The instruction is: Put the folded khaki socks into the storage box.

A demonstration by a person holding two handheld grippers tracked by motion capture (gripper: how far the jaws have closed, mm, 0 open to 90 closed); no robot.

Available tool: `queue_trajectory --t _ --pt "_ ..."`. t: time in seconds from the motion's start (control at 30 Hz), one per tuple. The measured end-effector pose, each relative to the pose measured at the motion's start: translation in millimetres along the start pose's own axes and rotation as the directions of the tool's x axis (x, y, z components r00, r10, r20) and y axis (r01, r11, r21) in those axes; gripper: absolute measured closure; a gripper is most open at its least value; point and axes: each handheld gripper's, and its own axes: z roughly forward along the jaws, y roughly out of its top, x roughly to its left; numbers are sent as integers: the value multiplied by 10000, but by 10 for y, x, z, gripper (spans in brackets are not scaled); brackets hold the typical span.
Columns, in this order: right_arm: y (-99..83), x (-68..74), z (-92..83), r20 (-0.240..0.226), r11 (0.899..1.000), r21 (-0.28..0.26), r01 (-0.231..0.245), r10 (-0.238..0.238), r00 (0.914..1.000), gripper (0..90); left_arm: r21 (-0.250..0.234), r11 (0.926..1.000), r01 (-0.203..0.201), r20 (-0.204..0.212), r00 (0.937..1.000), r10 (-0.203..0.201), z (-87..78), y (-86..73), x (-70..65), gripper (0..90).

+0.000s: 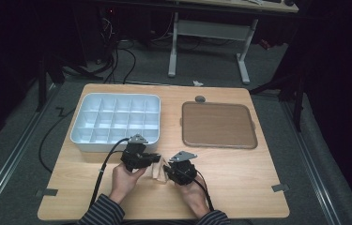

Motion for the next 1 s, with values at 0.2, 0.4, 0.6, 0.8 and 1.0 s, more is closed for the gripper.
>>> queue_trajectory --t 0.2,0.4,0.6,0.8,1.0 --pt "4 -36 -100 -68 9972 -524 -532 529 9986 683 62 10000 73 -134 9999 -72 7 -9 18 846" --pt "77 19 -226 -400 9944 -990 -373 335 9986 762 10 9999 123 -126 9998 -123 14 -4 5 847" --pt "72 54 -40 -730 9997 -220 -138 122 9973 847 -43 9999 105 -147 9998 -106 -5 4 -19 848" --pt "64 139 43 -693 9992 127 392 -382 9969 853 -16 9998 193 -229 9996 -193 -16 -6 1 848" --pt "76 72 -161 -192 9970 -767 56 -71 9998 758 25 9996 284 -354 9990 -283 -22 -9 23 848"
